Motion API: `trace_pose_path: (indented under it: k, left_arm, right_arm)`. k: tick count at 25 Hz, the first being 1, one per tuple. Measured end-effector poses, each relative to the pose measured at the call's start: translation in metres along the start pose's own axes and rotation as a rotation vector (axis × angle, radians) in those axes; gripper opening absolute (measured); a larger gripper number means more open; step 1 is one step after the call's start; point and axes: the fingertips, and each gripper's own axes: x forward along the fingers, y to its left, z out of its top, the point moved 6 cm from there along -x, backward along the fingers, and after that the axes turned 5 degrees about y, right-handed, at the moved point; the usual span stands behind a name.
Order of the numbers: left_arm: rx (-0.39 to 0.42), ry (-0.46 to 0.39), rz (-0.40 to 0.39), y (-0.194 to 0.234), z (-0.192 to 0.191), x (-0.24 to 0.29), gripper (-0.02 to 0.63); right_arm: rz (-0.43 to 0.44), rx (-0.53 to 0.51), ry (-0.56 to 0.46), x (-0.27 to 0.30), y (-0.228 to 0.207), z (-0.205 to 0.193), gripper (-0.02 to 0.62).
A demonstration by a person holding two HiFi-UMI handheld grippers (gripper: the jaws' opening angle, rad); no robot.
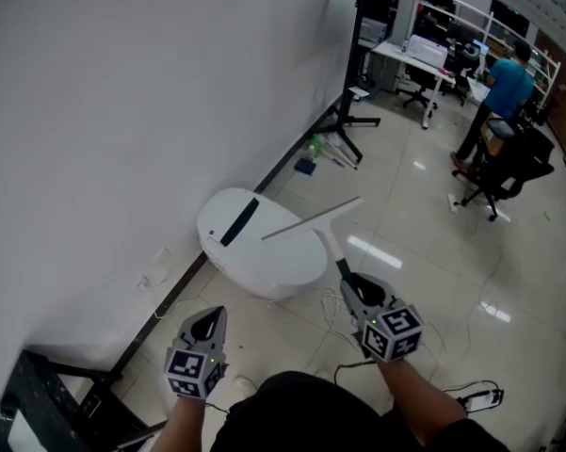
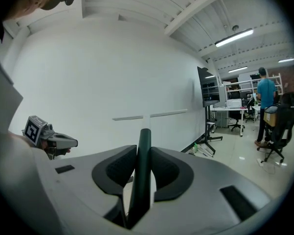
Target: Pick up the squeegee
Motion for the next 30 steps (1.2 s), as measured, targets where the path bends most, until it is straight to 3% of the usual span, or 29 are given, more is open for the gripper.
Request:
trace_pose_path:
  k: [12,30]
  left_arm:
    - [0.052,-0.011,0.033,-0.038,0.015,-0.004,-0.002]
    - [0.058,-0.011,0.025,-0.036,0.016,-0.014,-0.002]
  right_arm:
    - [0.059,-0.020,-0.011,-0.018,-0.010,-0.007,0.097]
    - [0.052,-0.006,-0.022,-0.023,0.001,-0.015,0.097]
